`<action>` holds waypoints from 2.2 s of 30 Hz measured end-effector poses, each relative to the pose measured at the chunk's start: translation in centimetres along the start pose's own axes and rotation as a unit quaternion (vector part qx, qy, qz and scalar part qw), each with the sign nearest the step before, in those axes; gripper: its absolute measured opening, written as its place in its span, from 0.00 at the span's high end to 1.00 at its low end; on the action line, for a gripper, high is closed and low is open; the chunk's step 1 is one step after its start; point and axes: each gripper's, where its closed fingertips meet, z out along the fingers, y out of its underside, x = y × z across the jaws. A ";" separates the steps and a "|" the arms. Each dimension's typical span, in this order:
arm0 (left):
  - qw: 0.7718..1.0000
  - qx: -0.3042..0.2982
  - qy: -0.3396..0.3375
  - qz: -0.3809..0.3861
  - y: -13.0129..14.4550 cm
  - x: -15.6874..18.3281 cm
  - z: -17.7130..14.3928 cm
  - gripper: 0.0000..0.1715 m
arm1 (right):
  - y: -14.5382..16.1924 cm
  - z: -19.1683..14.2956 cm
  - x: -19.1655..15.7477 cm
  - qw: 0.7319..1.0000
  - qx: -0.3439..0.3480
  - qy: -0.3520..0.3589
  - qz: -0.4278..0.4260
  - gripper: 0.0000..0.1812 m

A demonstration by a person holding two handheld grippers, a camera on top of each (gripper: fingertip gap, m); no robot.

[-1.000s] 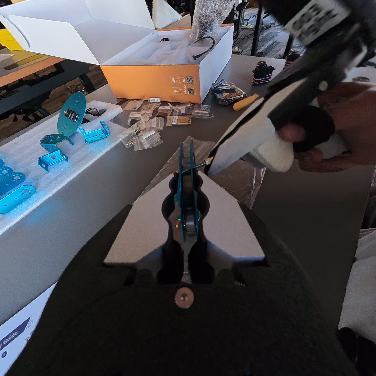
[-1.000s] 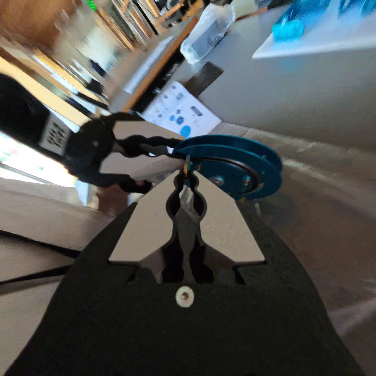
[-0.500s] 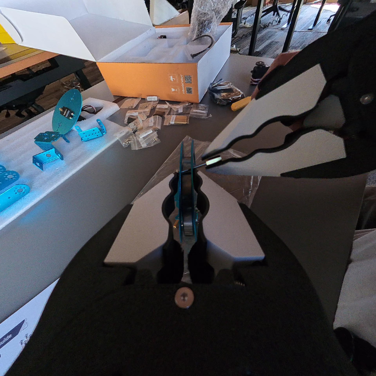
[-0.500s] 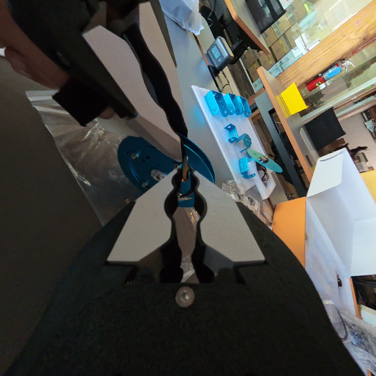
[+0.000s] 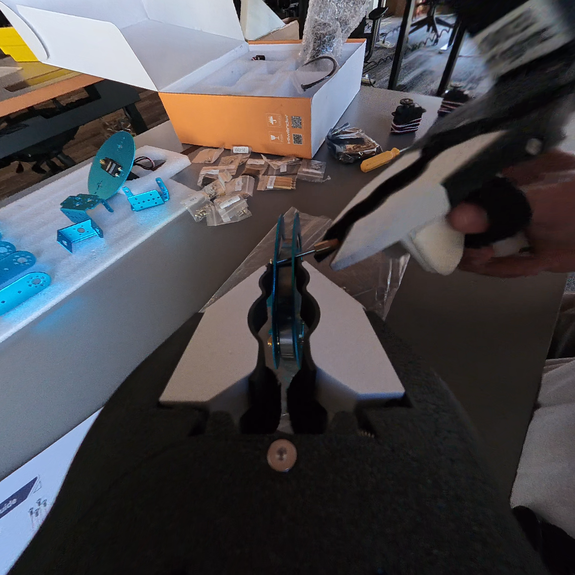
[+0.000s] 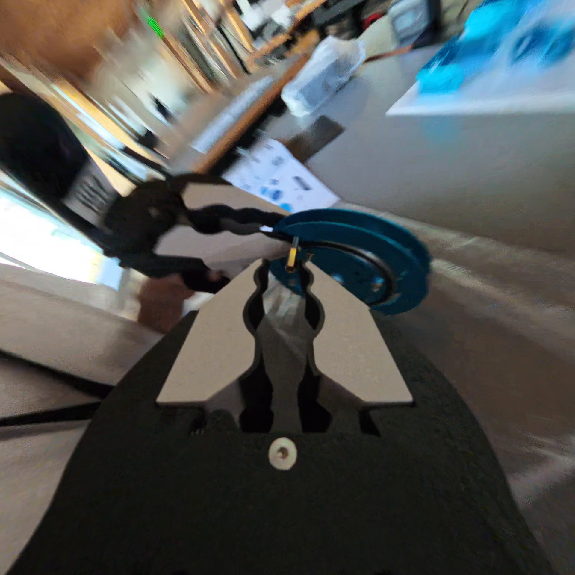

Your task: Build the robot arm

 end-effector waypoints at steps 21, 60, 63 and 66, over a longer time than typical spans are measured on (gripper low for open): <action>1.000 0.005 -0.001 0.005 0.1 0.3 -0.3 0.92 | -0.5 -0.3 -0.4 0.967 -0.011 -0.110 0.229 0.98; 1.000 -0.003 -0.014 -0.005 0.0 0.5 0.1 0.93 | 0.6 -1.2 1.9 0.833 -0.168 0.326 -0.413 0.80; 1.000 -0.002 -0.018 -0.011 -0.1 0.6 0.2 0.93 | -0.2 -1.3 2.5 0.775 -0.182 0.385 -0.467 0.87; 1.000 0.001 -0.020 -0.013 -0.1 0.6 0.3 0.93 | -0.3 -1.2 2.2 0.753 -0.218 0.389 -0.484 0.98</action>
